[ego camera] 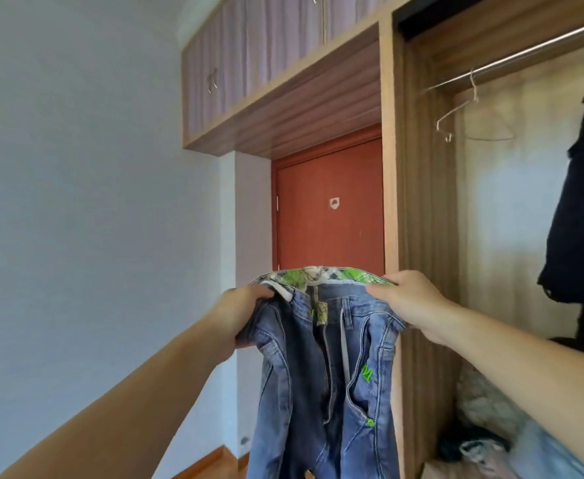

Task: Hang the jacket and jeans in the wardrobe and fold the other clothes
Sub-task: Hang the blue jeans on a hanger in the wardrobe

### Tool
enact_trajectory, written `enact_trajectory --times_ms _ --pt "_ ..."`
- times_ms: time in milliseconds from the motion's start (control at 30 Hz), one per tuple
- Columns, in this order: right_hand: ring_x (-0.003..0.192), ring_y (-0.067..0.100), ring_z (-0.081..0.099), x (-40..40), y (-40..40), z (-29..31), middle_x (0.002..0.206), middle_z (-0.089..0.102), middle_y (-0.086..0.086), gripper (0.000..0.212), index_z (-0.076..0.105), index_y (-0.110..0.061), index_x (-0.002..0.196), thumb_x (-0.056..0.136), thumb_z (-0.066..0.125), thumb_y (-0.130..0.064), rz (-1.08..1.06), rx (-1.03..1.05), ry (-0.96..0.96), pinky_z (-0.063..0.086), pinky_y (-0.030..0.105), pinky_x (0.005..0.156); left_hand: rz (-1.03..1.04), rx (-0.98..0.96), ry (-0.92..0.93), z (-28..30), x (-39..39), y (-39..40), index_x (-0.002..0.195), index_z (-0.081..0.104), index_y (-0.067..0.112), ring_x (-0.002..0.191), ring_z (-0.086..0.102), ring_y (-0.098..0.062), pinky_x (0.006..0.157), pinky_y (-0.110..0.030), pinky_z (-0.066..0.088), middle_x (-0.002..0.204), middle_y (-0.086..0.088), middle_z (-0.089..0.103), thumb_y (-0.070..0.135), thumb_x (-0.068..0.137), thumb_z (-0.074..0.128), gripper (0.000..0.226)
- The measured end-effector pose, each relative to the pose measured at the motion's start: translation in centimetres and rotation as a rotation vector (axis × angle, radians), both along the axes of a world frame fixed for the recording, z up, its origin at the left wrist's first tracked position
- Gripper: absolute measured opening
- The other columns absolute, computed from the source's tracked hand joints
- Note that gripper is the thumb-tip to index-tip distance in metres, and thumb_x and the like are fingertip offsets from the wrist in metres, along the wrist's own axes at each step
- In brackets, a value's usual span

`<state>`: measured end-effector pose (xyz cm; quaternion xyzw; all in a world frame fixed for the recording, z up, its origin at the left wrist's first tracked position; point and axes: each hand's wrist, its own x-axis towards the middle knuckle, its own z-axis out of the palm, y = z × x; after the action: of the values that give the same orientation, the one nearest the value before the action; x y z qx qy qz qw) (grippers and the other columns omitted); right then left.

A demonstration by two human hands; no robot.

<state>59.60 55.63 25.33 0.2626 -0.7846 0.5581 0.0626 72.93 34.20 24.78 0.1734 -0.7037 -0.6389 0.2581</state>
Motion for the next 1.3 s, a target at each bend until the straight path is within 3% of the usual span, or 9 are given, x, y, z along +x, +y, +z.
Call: enact_trajectory --times_ms 100,200,400,600,733,833,967,1167,1300 --pt "0.044 0.011 0.051 -3.2 2.9 0.7 0.047 0.051 -0.003 0.023 0.068 0.001 0.091 0.095 0.059 -0.020 -0.076 -0.037 -0.028 0.039 0.016 0.046 -0.132 -0.012 -0.001 0.2 -4.5 2.4 0.105 0.063 0.012 0.067 0.068 -0.023 0.067 -0.034 0.056 0.084 -0.011 0.074 0.024 0.086 0.062 0.022" --pt "0.057 0.019 0.054 -7.2 5.3 1.5 0.064 0.053 0.009 0.033 0.062 0.011 0.099 0.093 0.061 -0.021 -0.122 -0.055 -0.011 0.046 0.024 0.052 -0.208 -0.112 0.018 0.7 -9.0 5.5 0.107 0.067 0.009 0.076 0.070 -0.026 0.072 -0.035 0.056 0.096 -0.015 0.075 0.024 0.085 0.065 0.026" --pt "0.058 0.016 0.035 -14.0 9.3 4.4 0.059 0.037 0.004 0.027 0.053 -0.010 0.067 0.089 0.062 -0.023 -0.191 -0.044 0.151 0.023 0.028 0.057 -0.306 -0.274 0.120 3.4 -18.0 11.7 0.097 0.072 0.001 0.081 0.072 -0.028 0.080 -0.040 0.056 0.090 -0.018 0.075 0.030 0.076 0.082 0.037" --pt "0.059 0.018 0.033 -19.7 12.3 8.8 0.060 0.034 0.005 0.037 0.039 -0.014 0.059 0.089 0.058 -0.020 -0.264 -0.050 0.295 0.021 0.030 0.056 -0.453 -0.485 0.240 6.1 -26.4 17.9 0.108 0.069 0.016 0.089 0.073 -0.013 0.085 -0.031 0.058 0.094 0.003 0.077 0.038 0.072 0.084 0.045" --pt "0.058 0.020 0.034 -23.7 13.5 11.2 0.057 0.036 0.002 0.039 0.035 -0.016 0.056 0.090 0.056 -0.018 -0.380 0.029 0.358 0.025 0.030 0.051 -0.534 -0.770 0.239 7.3 -31.9 21.3 0.118 0.055 0.033 0.096 0.067 0.002 0.090 -0.022 0.052 0.105 0.017 0.072 0.051 0.052 0.089 0.076" --pt "0.059 0.020 0.039 -26.6 14.0 13.0 0.058 0.040 0.002 0.042 0.036 -0.015 0.054 0.091 0.055 -0.019 -0.457 0.083 0.410 0.029 0.029 0.052 -0.431 -0.845 0.343 7.8 -36.1 23.1 0.113 0.054 0.033 0.089 0.063 0.009 0.074 -0.005 0.046 0.102 0.019 0.068 0.038 0.060 0.089 0.063" --pt "0.063 0.022 0.037 -30.3 13.9 15.7 0.059 0.037 0.003 0.044 0.036 -0.013 0.054 0.091 0.058 -0.020 -0.539 0.201 0.524 0.028 0.029 0.050 -0.340 -0.872 0.495 8.9 -42.1 23.2 0.110 0.058 0.022 0.088 0.062 -0.001 0.067 -0.003 0.041 0.099 0.015 0.067 0.027 0.078 0.074 0.036" --pt "0.063 0.029 0.057 -35.7 11.1 22.0 0.064 0.053 0.012 0.030 0.050 -0.010 0.061 0.088 0.060 -0.016 -0.566 0.258 0.553 0.050 0.033 0.052 -0.297 -0.857 0.667 14.8 -49.4 21.0 0.102 0.062 0.022 0.095 0.062 -0.016 0.075 -0.024 0.044 0.101 0.004 0.068 0.026 0.088 0.061 0.014" --pt "0.062 0.023 0.061 -38.3 9.5 26.7 0.074 0.063 0.011 0.037 0.057 -0.007 0.075 0.092 0.056 -0.040 -0.706 0.465 0.544 0.054 0.030 0.053 -0.266 -0.923 0.633 19.4 -53.5 20.0 0.099 0.063 0.016 0.093 0.062 -0.026 0.074 -0.027 0.045 0.101 -0.005 0.068 0.025 0.087 0.059 0.016"
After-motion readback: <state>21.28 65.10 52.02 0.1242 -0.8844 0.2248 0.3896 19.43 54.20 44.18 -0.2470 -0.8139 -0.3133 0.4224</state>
